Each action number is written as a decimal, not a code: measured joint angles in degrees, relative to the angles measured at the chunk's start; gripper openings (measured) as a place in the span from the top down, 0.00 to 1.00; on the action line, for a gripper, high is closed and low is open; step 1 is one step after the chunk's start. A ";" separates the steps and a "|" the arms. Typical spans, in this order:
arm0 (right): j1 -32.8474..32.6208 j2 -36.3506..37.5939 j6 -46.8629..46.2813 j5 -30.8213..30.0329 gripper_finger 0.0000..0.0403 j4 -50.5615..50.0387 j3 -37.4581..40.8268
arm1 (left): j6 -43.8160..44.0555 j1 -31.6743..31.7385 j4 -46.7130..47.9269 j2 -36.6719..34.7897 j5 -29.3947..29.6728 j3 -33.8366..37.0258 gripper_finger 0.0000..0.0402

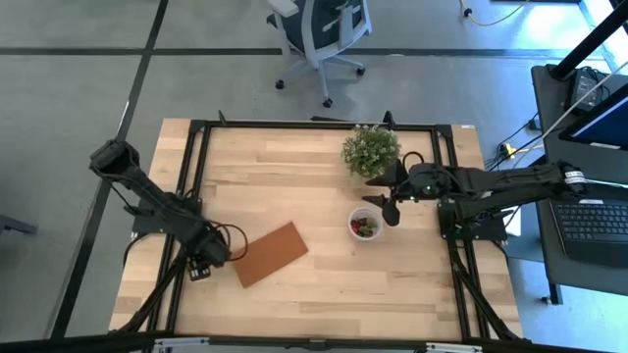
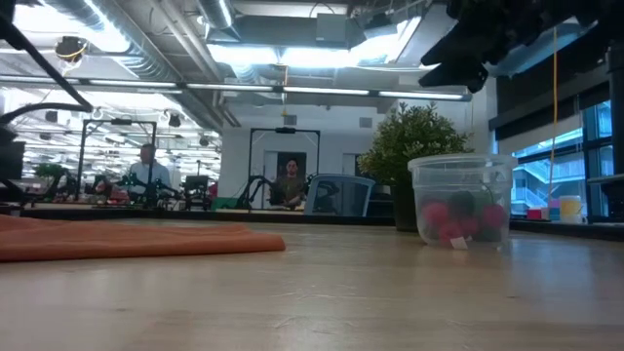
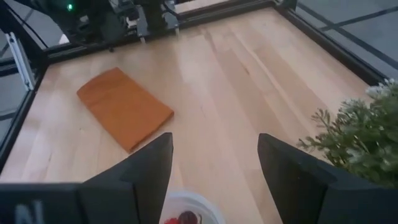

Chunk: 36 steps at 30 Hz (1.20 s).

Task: Pick and placing Produce into tupperware
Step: Put the blueberry into the transparent container

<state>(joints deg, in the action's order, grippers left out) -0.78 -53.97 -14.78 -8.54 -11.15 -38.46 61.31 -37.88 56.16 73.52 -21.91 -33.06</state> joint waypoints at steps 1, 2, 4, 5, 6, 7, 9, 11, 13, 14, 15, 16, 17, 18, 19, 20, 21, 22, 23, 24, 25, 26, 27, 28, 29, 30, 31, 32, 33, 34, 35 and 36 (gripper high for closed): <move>0.02 -0.39 -0.01 0.00 0.41 0.69 0.00 | 0.25 -0.64 0.00 0.02 -0.14 0.00 0.49; 0.03 -0.73 -0.05 -0.01 0.41 0.91 0.00 | 0.50 -1.15 0.08 0.00 -0.30 0.00 0.49; 0.03 -1.49 -0.13 -0.01 0.41 1.87 0.00 | 1.35 -1.75 0.09 0.10 -0.21 0.00 0.49; 0.03 -1.82 -0.13 0.00 0.41 2.30 0.00 | 1.58 -1.99 0.09 0.25 -0.08 0.00 0.49; 0.03 -2.04 -0.13 0.02 0.41 2.60 0.00 | 1.60 -2.13 0.11 0.49 -0.05 0.00 0.49; 0.03 -2.33 -0.13 0.00 0.41 3.01 0.00 | 1.58 -2.36 0.11 0.83 -0.03 0.00 0.49; 0.03 -2.74 -0.13 0.00 0.41 3.92 0.00 | 1.32 -2.67 0.09 1.87 -0.05 0.00 0.49; 0.03 -2.88 -0.09 0.00 0.41 4.21 0.01 | 0.90 -2.91 0.11 3.43 -0.10 0.00 0.49; 0.03 -3.00 -0.32 0.00 0.41 4.39 0.00 | -0.77 -3.19 -0.07 5.15 -0.70 0.00 0.49; 0.03 -3.01 -0.53 0.00 0.41 4.41 0.00 | -1.87 -3.20 -0.36 6.12 -1.04 -0.05 0.49; 0.03 -3.02 -0.59 0.00 0.41 4.59 0.00 | -2.63 -3.17 -0.62 7.09 -1.17 -0.11 0.49; 0.03 -3.00 -0.61 0.00 0.41 4.63 0.00 | -3.43 -3.16 -0.95 8.04 -1.13 -0.07 0.49; 0.03 -3.00 -0.77 0.00 0.41 4.63 0.00 | -4.42 -3.16 -1.32 8.91 -1.12 -0.09 0.49; 0.03 -3.00 -1.27 0.00 0.41 4.61 0.00 | -5.05 -3.16 -1.77 9.74 -1.16 -0.08 0.49; 0.03 -3.00 -1.49 0.01 0.41 4.64 0.00 | -5.91 -3.17 -2.56 10.65 -1.16 -0.01 0.49; 0.03 -3.00 -1.49 0.00 0.41 4.69 0.00 | -6.54 -3.18 -3.19 11.48 -1.30 0.00 0.49; 0.03 -3.00 -1.49 0.00 0.41 4.69 0.00 | -7.37 -3.18 -3.66 12.31 -1.74 -0.03 0.49; 0.03 -3.00 -1.49 0.00 0.41 4.67 0.00 | -7.83 -3.13 -3.74 13.11 -2.21 -0.15 0.49; 0.03 -3.00 -1.52 0.00 0.41 4.67 0.00 | -8.49 -3.11 -3.74 13.95 -2.59 -0.21 0.49; 0.03 -3.00 -1.62 0.00 0.41 4.71 0.00 | -9.43 -3.09 -3.74 14.77 -3.00 -0.31 0.49; 0.03 -3.00 -1.62 0.00 0.41 4.69 0.00 | -10.06 -3.05 -3.74 15.36 -3.19 -0.33 0.49; 0.03 -3.00 -1.61 0.00 0.41 4.69 0.00 | -10.53 -3.05 -3.85 15.82 -3.20 -0.33 0.49; 0.03 -3.00 -1.60 0.00 0.41 4.69 0.00 | -10.76 -3.05 -3.93 16.17 -3.32 -0.35 0.49; 0.03 -3.00 -1.63 0.00 0.41 4.69 0.00 | -10.85 -3.01 -3.93 16.28 -3.48 -0.37 0.49; 0.02 -3.00 -1.64 0.00 0.41 4.69 0.00 | -10.85 -3.01 -3.97 16.28 -3.42 -0.37 0.50; 0.01 -3.00 -1.64 0.00 0.41 4.69 0.00 | -10.87 -3.01 -3.98 16.28 -3.41 -0.37 0.51; 0.01 -3.00 -1.64 0.00 0.41 4.67 0.00 | -10.90 -3.01 -3.98 16.28 -3.41 -0.35 0.53; 0.01 -3.00 -1.58 0.00 0.41 4.69 0.00 | -10.96 -3.03 -4.00 16.26 -3.37 -0.33 0.55; 0.01 -3.00 -1.57 0.00 0.41 4.69 0.00 | -10.98 -3.03 -4.00 16.27 -3.39 -0.30 0.57; 0.01 -3.00 -1.57 0.01 0.41 4.69 0.00 | -10.98 -3.03 -4.00 16.28 -3.37 -0.26 0.59; 0.01 -3.00 -1.55 0.01 0.41 4.68 0.00 | -10.98 -2.99 -4.00 16.28 -3.32 -0.26 0.61; 0.01 -3.00 -1.51 0.02 0.41 4.68 0.00 | -11.00 -2.68 -4.00 16.28 -3.34 -0.20 0.63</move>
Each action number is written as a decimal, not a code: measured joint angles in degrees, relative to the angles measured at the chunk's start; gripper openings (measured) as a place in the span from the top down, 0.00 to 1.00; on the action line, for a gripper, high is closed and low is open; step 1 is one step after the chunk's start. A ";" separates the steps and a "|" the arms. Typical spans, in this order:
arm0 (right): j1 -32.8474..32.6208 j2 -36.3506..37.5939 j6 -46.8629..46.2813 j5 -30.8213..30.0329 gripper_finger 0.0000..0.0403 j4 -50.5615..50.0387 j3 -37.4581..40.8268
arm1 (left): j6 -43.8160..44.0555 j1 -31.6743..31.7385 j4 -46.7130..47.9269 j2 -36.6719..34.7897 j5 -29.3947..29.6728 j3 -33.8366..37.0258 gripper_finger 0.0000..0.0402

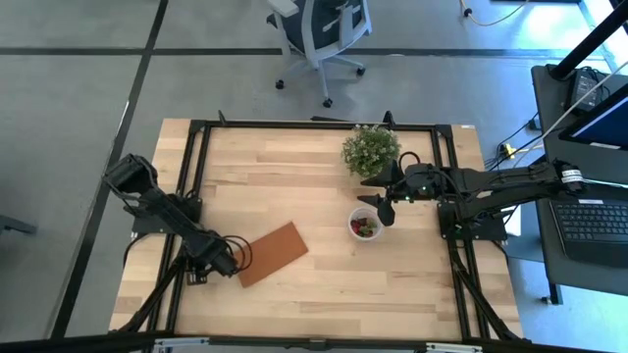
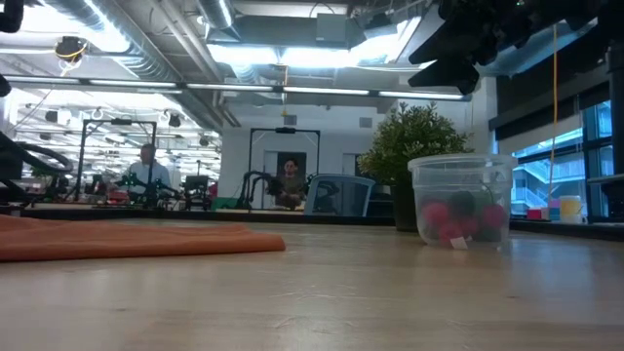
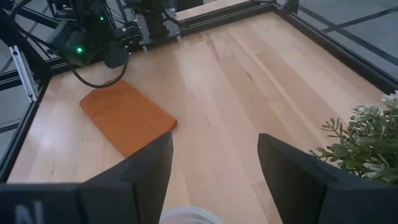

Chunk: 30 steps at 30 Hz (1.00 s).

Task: Pick and placing Produce into tupperware
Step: Put the blueberry into the transparent container

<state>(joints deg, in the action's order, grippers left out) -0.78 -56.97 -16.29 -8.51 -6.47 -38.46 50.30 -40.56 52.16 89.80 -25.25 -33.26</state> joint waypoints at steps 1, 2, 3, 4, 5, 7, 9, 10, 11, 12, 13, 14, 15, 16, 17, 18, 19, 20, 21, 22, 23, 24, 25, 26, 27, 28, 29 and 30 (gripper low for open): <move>0.00 0.00 0.00 -0.01 0.41 0.01 0.00 | 0.02 0.21 0.00 0.05 -0.17 0.07 0.65; 0.00 0.00 0.00 -0.01 0.41 -0.01 0.00 | 0.02 0.39 -0.01 0.09 -0.17 0.08 0.67; 0.00 0.00 0.01 -0.02 0.41 -0.01 0.00 | 0.02 0.67 -0.03 0.09 -0.18 0.11 0.69; 0.00 0.00 0.05 -0.02 0.41 -0.01 0.00 | 0.02 0.99 -0.07 0.12 -0.30 0.17 0.71; 0.00 0.00 0.11 -0.01 0.41 -0.01 0.00 | 0.02 1.30 -0.09 0.14 -0.36 0.20 0.72; 0.00 0.00 0.11 -0.02 0.41 -0.01 0.00 | 0.05 1.89 -0.16 0.18 -0.51 0.27 0.75; 0.00 0.00 0.17 0.00 0.41 -0.03 0.00 | 0.09 2.31 -0.23 0.20 -0.64 0.29 0.77; 0.00 0.01 0.19 0.00 0.41 -0.04 0.00 | 0.09 2.46 -0.30 0.20 -0.70 0.31 0.78; 0.00 0.02 0.23 0.00 0.41 -0.09 0.00 | 0.09 2.60 -0.39 0.20 -0.82 0.30 0.80; 0.00 0.02 0.24 0.00 0.41 -0.13 0.00 | -0.16 2.72 -0.47 0.20 -0.99 0.30 0.81; 0.00 0.02 0.25 0.00 0.41 -0.16 0.00 | -0.74 2.73 -0.53 0.20 -1.18 0.29 0.83; 0.00 0.02 0.26 0.00 0.41 -0.15 0.00 | -1.26 2.73 -0.56 0.20 -1.36 0.29 0.84; 0.00 0.02 0.26 0.00 0.41 -0.16 0.00 | -1.75 2.73 -0.57 0.20 -1.55 0.29 0.86; 0.00 0.02 0.26 0.00 0.41 -0.16 0.00 | -2.20 2.73 -0.59 0.20 -1.79 0.29 0.88; 0.00 0.02 0.26 0.00 0.41 -0.16 0.00 | -2.33 2.74 -0.59 0.20 -1.93 0.28 0.89; 0.00 0.02 0.26 0.00 0.41 -0.16 0.00 | -2.38 2.75 -0.59 0.20 -1.97 0.27 0.91; 0.00 0.02 0.27 0.00 0.41 -0.16 0.00 | -2.40 2.75 -0.61 0.20 -1.97 0.25 0.92; 0.00 0.02 0.28 0.00 0.41 -0.18 0.00 | -2.43 2.75 -0.61 0.20 -2.01 0.25 0.93; 0.00 0.02 0.26 0.00 0.41 -0.18 0.00 | -2.43 2.77 -0.63 0.20 -2.04 0.25 0.93; 0.00 0.02 0.26 0.00 0.41 -0.18 0.00 | -2.43 2.78 -0.63 0.20 -2.05 0.25 0.93; 0.00 0.02 0.28 0.00 0.41 -0.21 0.00 | -2.43 2.78 -0.64 0.20 -2.10 0.25 0.93; 0.00 0.02 0.28 0.00 0.41 -0.21 0.00 | -2.43 2.78 -0.65 0.20 -2.12 0.22 0.93; 0.00 0.02 0.28 0.00 0.41 -0.21 0.00 | -2.43 2.78 -0.64 0.20 -2.15 0.22 0.92; 0.00 0.02 0.28 0.00 0.41 -0.21 0.00 | -2.45 2.78 -0.65 0.19 -2.19 0.22 0.92; 0.00 0.02 0.27 0.00 0.41 -0.21 0.00 | -2.45 2.78 -0.65 0.03 -2.19 0.22 0.92; 0.00 0.02 0.28 0.00 0.41 -0.21 0.00 | -2.45 2.78 -0.67 -0.24 -2.17 0.22 0.93; 0.00 0.02 0.28 0.00 0.41 -0.21 0.00 | -2.45 2.78 -0.73 -0.65 -2.13 0.27 0.93; 0.00 0.02 0.28 0.00 0.41 -0.21 0.00 | -2.40 2.88 -0.76 -1.18 -1.94 0.31 0.94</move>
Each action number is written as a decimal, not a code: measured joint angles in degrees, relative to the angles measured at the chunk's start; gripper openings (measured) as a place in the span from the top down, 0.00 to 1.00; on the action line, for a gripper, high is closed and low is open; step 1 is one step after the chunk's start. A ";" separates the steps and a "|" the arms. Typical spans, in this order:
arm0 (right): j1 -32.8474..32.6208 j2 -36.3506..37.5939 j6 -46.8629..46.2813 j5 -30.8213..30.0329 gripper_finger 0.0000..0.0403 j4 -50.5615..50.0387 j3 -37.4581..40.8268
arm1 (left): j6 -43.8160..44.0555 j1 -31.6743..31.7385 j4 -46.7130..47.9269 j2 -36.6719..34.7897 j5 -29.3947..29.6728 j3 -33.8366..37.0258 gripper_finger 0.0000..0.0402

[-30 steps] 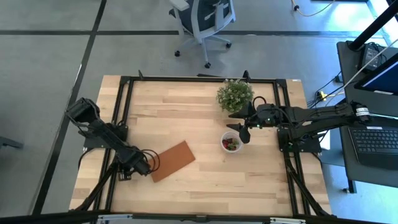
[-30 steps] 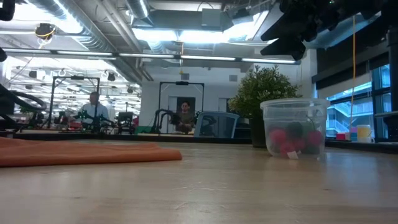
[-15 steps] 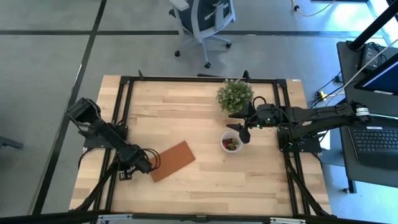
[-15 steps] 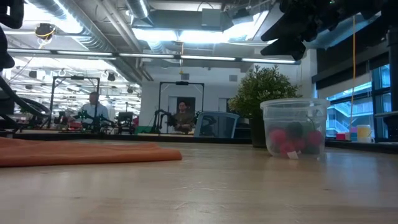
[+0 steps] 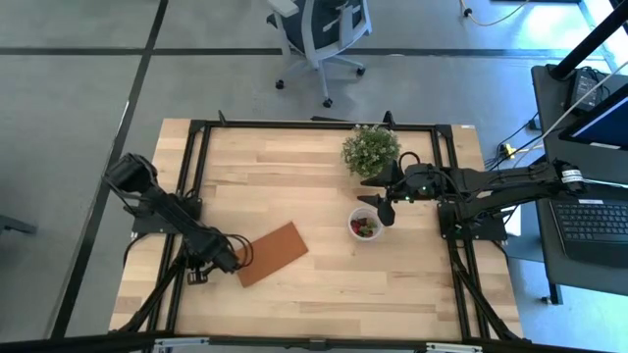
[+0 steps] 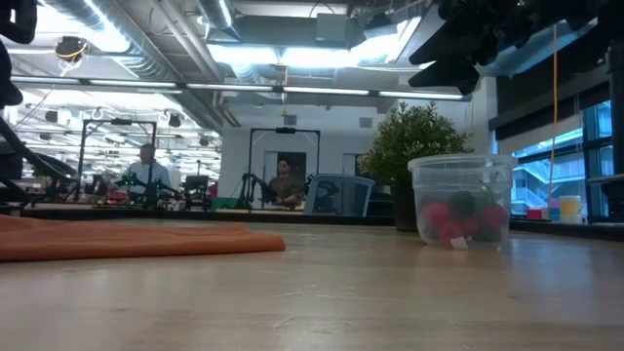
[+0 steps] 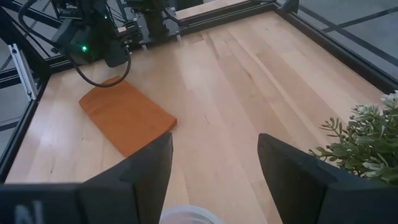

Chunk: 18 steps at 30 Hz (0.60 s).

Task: Pick and placing Produce into tupperware
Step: Put the blueberry into the transparent container

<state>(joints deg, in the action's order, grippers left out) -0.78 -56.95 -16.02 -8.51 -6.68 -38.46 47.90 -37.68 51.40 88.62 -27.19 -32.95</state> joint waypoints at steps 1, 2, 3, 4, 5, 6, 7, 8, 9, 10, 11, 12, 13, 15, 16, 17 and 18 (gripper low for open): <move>0.00 0.00 0.01 0.00 0.41 0.00 0.00 | 0.19 0.20 -0.01 -0.56 0.27 0.00 0.95; 0.00 0.00 0.00 0.00 0.41 0.00 0.00 | 0.75 0.44 -0.27 -1.20 0.52 -0.06 0.95; 0.00 0.00 0.01 0.00 0.41 0.00 0.00 | 1.06 0.85 -0.88 -2.00 0.81 -0.39 0.95; 0.00 0.00 0.01 0.00 0.41 0.00 0.00 | 1.27 1.22 -1.85 -3.00 1.23 -0.88 0.95; 0.00 0.00 0.00 0.00 0.41 0.01 0.00 | 1.35 1.69 -2.36 -3.96 1.32 -1.42 0.94; 0.00 0.00 0.01 0.00 0.41 0.02 0.00 | 1.39 2.11 -2.38 -4.91 1.67 -1.81 0.94; 0.00 0.00 0.00 0.00 0.41 0.01 0.00 | 1.44 2.63 -2.47 -5.86 2.16 -2.23 0.94; 0.02 0.00 -0.01 0.00 0.41 0.04 0.00 | 1.44 3.27 -2.89 -6.76 2.88 -2.80 0.94; 0.00 0.00 0.01 0.00 0.41 0.05 0.00 | 1.45 4.11 -4.14 -7.84 3.76 -3.61 0.94; 0.00 0.00 0.00 0.00 0.41 0.11 0.00 | 1.44 5.07 -5.49 -8.90 4.76 -4.40 0.94; 0.00 0.00 0.01 0.00 0.41 0.17 0.00 | 1.42 6.04 -6.51 -9.87 5.59 -4.98 0.94; 0.02 0.00 -0.01 0.00 0.41 0.18 0.00 | 1.42 6.95 -7.09 -10.68 6.80 -5.50 0.95; 0.02 0.00 -0.03 0.00 0.41 0.19 0.00 | 1.42 7.90 -7.40 -11.52 7.85 -5.83 0.95; 0.01 0.00 -0.08 0.00 0.41 0.42 0.00 | 1.42 9.86 -8.63 -13.26 9.16 -6.79 0.95; 0.01 0.00 -0.08 0.00 0.41 0.55 0.00 | 1.29 10.96 -9.87 -14.04 9.90 -7.42 0.95; 0.00 0.01 -0.07 0.00 0.41 0.67 0.00 | 0.66 11.99 -10.96 -14.67 10.86 -7.96 0.94; 0.00 0.02 -0.06 0.02 0.41 0.94 0.00 | -0.27 13.04 -12.02 -15.21 11.69 -8.32 0.94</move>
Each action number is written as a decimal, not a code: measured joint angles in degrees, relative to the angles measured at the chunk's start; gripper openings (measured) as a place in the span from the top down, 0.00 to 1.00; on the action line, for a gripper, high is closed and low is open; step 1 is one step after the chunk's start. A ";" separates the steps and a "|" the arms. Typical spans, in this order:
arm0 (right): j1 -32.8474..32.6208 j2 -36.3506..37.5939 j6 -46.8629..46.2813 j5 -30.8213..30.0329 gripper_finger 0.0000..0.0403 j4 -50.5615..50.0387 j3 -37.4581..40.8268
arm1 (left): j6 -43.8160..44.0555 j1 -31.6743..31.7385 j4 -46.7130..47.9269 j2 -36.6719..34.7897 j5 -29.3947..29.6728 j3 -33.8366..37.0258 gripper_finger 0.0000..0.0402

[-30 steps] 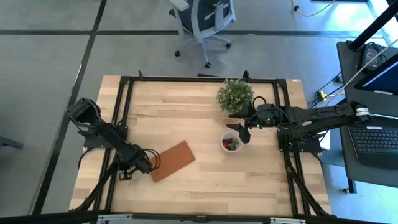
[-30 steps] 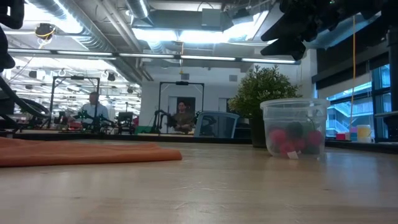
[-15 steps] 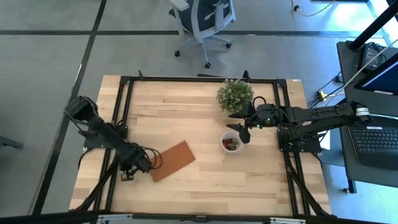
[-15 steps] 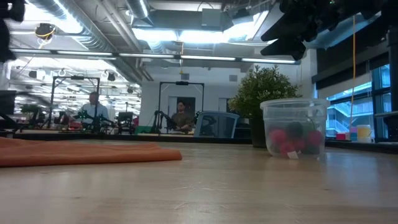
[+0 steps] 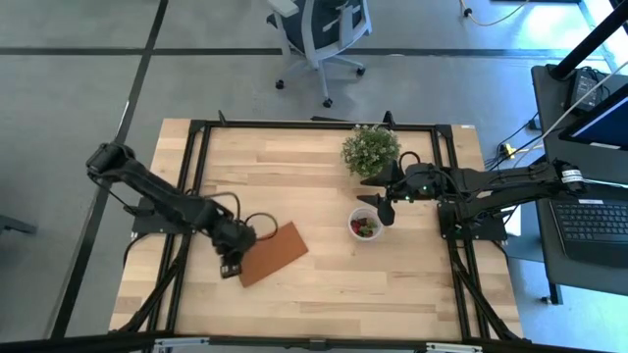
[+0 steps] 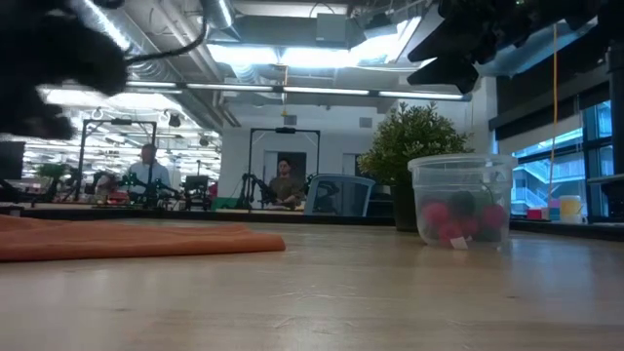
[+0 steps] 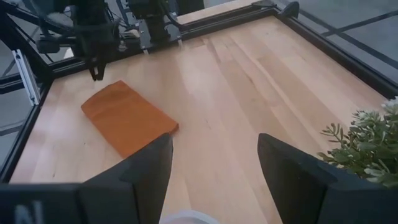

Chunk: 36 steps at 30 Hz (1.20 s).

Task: Pick and placing Produce into tupperware
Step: Put the blueberry into the transparent container

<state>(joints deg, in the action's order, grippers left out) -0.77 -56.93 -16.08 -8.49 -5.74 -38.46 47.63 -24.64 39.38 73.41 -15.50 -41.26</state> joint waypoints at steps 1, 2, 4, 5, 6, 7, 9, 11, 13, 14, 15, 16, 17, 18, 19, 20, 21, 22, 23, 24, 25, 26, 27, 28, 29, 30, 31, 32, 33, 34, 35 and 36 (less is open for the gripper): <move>0.02 0.00 -0.09 -0.02 0.41 0.23 0.00 | -1.01 1.12 -1.43 -0.46 0.93 -0.33 0.94; 0.02 0.00 -0.15 0.00 0.41 0.45 0.00 | -2.09 2.35 -3.46 -0.75 1.48 -0.79 0.94; 0.00 0.02 -0.15 0.00 0.41 0.43 0.00 | -4.48 5.12 -9.15 -1.05 1.78 -1.46 0.95; 0.00 0.02 -0.26 0.00 0.41 0.42 0.00 | -5.59 6.59 -11.77 -1.05 1.95 -1.58 0.95; 0.00 0.03 -0.44 0.00 0.41 0.41 0.00 | -6.74 8.00 -14.64 -1.03 2.08 -1.61 0.95; 0.01 0.19 -0.62 0.00 0.41 0.38 0.00 | -8.02 9.46 -18.26 -1.03 2.15 -1.61 0.95; 0.00 0.70 -0.62 0.00 0.41 0.29 0.00 | -10.77 12.35 -24.57 -1.04 2.59 -1.68 0.94; 0.00 1.61 -0.33 0.02 0.41 -0.03 0.00 | -13.59 15.17 -30.08 -1.03 3.16 -1.67 0.94; 0.02 2.70 -0.32 0.06 0.41 -0.07 0.00 | -16.29 17.42 -36.53 -0.99 3.71 -1.67 0.94; 0.02 3.35 -0.30 0.39 0.41 -0.34 0.00 | -17.59 18.34 -40.01 -0.65 3.88 -1.68 0.95; 0.01 4.03 -0.22 0.88 0.41 -0.52 0.00 | -18.85 19.23 -43.15 -0.25 3.92 -1.72 0.95; 0.01 4.76 -0.22 1.10 0.41 -0.77 0.00 | -19.97 19.96 -45.98 0.24 3.95 -1.72 0.95; -0.05 5.51 -0.22 1.13 0.41 -1.20 0.00 | -20.97 20.62 -49.43 1.00 3.95 -1.72 0.95; -0.21 6.40 -0.22 1.16 0.41 -1.85 0.00 | -21.78 21.21 -52.73 1.91 3.99 -1.75 0.95; -0.27 7.34 -0.19 1.20 0.41 -2.83 0.00 | -22.51 21.74 -55.28 2.81 4.01 -1.78 0.94; -0.27 8.20 -0.21 1.21 0.41 -3.57 0.00 | -23.18 22.21 -57.05 4.03 4.07 -2.13 0.94; -0.27 9.20 -0.41 1.28 0.41 -4.56 0.00 | -24.21 22.52 -58.00 5.50 4.31 -2.94 0.94; -0.27 10.21 -0.60 1.53 0.41 -5.76 0.01 | -25.38 22.77 -58.16 7.05 4.61 -4.10 0.94; -0.27 11.21 -0.75 1.84 0.41 -6.51 0.02 | -26.91 23.04 -58.21 8.94 4.98 -5.68 0.94; -0.27 12.24 -0.97 2.31 0.41 -7.31 0.02 | -28.33 23.17 -58.26 10.80 5.29 -7.54 0.94; -0.27 13.25 -1.35 2.61 0.41 -8.33 0.02 | -29.94 23.28 -58.25 12.75 5.39 -9.57 0.94; -0.27 14.24 -1.57 2.64 0.41 -9.14 0.02 | -31.39 23.31 -58.35 15.07 5.41 -12.08 0.94; -0.27 15.24 -1.71 2.69 0.41 -9.97 0.02 | -32.89 23.43 -58.59 17.26 5.43 -14.66 0.94; -0.27 16.20 -1.82 2.69 0.41 -11.21 0.02 | -34.25 23.51 -58.35 19.43 5.40 -17.12 0.94; -0.27 17.17 -1.83 2.71 0.41 -12.16 0.02 | -35.32 23.54 -58.25 21.66 5.27 -19.79 0.94; -0.27 18.06 -1.88 2.73 0.41 -13.11 0.02 | -36.15 23.55 -58.03 23.69 4.75 -22.34 0.93; -0.27 18.94 -1.93 2.73 0.41 -14.30 0.02 | -36.60 23.59 -57.66 25.45 4.38 -24.52 0.93; -0.27 19.71 -2.19 2.72 0.41 -15.14 0.02 | -36.89 23.62 -57.21 27.15 4.11 -26.71 0.93; -0.27 20.47 -2.82 2.74 0.41 -15.92 0.02 | -37.31 23.62 -56.20 28.72 4.05 -28.90 0.93; -0.27 21.13 -3.12 2.74 0.41 -16.90 0.02 | -37.62 23.62 -54.47 30.13 4.09 -30.79 0.93; -0.27 21.68 -3.16 2.73 0.41 -17.55 0.02 | -37.75 23.62 -52.97 31.55 4.46 -32.62 0.94; -0.27 22.29 -3.14 2.73 0.41 -18.04 0.02 | -37.75 23.60 -51.66 33.05 5.12 -34.35 0.94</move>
<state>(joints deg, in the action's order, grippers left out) -1.04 -34.63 -19.22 -5.76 -23.78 -38.44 9.88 -1.04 -12.28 106.46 -10.38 -75.61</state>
